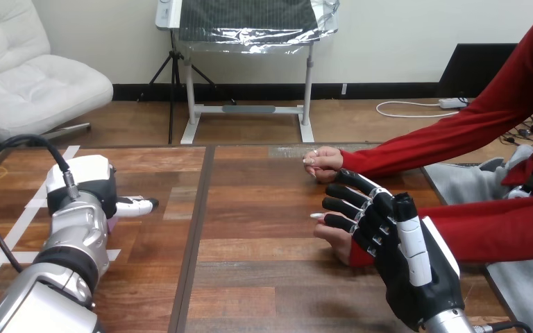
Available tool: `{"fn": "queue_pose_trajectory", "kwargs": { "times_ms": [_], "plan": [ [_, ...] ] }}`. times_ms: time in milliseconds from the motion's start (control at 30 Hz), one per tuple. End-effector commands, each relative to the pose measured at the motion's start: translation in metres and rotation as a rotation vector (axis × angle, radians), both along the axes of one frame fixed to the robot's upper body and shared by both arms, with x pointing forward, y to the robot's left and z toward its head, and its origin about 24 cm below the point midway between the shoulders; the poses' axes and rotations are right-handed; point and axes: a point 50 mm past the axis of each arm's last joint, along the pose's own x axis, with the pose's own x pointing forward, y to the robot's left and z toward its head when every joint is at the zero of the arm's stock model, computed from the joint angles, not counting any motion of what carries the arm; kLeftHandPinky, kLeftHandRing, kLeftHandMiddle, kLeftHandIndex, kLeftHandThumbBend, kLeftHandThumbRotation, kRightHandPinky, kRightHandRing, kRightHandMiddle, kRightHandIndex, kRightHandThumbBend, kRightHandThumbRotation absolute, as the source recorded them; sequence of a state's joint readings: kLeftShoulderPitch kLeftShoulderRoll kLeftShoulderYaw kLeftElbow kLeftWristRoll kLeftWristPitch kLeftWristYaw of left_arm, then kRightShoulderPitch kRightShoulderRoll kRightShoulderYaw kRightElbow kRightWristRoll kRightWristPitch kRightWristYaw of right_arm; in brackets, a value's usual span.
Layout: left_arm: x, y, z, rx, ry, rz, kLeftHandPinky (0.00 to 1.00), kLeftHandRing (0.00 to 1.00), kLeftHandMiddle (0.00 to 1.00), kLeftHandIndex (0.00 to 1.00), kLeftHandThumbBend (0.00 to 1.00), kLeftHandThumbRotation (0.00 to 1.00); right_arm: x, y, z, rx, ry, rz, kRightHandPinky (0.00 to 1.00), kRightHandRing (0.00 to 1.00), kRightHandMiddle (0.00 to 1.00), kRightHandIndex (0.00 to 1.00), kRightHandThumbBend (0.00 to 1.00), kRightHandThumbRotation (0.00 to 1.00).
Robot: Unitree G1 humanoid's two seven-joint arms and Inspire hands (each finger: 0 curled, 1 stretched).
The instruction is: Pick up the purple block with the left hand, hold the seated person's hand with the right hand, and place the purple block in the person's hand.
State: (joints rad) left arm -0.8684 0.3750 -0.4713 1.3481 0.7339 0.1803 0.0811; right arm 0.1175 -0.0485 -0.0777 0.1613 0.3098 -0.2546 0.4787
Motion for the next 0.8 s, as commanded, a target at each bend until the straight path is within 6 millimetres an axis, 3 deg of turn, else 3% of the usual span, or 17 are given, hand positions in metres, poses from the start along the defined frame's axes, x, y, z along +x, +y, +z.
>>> {"fn": "queue_pose_trajectory", "kwargs": {
  "times_ms": [0, 767],
  "plan": [
    [0.0172, -0.011, 0.0256, -0.002, -0.066, -0.03, 1.0, 0.94, 0.94, 0.93, 0.69, 0.76, 0.0143, 0.0015, 0.0194, -0.01, -0.101, 0.014, 0.79, 0.81, 0.8, 0.82, 0.87, 0.86],
    [0.0163, -0.0127, 0.0226, -0.034, -0.005, -0.019, 1.0, 0.97, 0.95, 0.93, 0.66, 0.78, 0.014, 0.0011, 0.02, -0.01, -0.101, 0.017, 0.79, 0.81, 0.8, 0.82, 0.87, 0.86]
  ]
}}
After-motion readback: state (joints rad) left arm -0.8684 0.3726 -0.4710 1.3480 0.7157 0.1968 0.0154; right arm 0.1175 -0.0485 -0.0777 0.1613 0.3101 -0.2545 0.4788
